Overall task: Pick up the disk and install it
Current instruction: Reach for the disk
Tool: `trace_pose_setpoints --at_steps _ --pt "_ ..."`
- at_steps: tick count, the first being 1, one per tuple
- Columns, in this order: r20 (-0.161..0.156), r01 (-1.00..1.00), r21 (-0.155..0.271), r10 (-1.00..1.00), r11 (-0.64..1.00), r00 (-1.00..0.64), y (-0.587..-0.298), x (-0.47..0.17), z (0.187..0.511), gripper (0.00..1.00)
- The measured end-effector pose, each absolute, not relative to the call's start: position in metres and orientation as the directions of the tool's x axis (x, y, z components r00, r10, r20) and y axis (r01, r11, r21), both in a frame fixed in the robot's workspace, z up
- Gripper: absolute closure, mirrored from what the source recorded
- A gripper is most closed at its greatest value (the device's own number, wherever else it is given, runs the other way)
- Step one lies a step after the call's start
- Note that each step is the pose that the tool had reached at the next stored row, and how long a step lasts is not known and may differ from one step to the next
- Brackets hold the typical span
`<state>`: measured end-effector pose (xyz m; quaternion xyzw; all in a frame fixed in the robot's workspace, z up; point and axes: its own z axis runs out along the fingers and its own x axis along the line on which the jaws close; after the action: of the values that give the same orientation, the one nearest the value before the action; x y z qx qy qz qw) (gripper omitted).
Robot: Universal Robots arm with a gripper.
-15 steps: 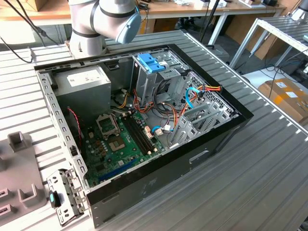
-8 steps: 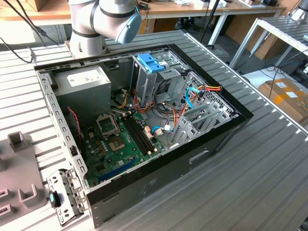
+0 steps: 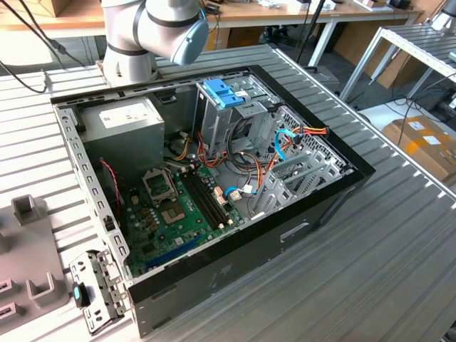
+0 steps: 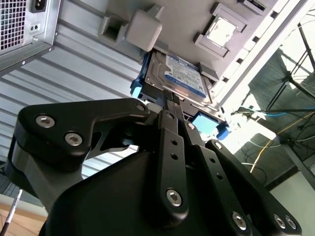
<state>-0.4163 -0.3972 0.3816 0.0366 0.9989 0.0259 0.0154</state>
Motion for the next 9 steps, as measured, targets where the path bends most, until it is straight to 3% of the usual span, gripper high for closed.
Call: trace_pose_setpoints --at_steps 9 --pt "-0.029 0.072 0.053 0.074 0.996 -0.997 -0.3972 -0.4241 0.3816 0.89"
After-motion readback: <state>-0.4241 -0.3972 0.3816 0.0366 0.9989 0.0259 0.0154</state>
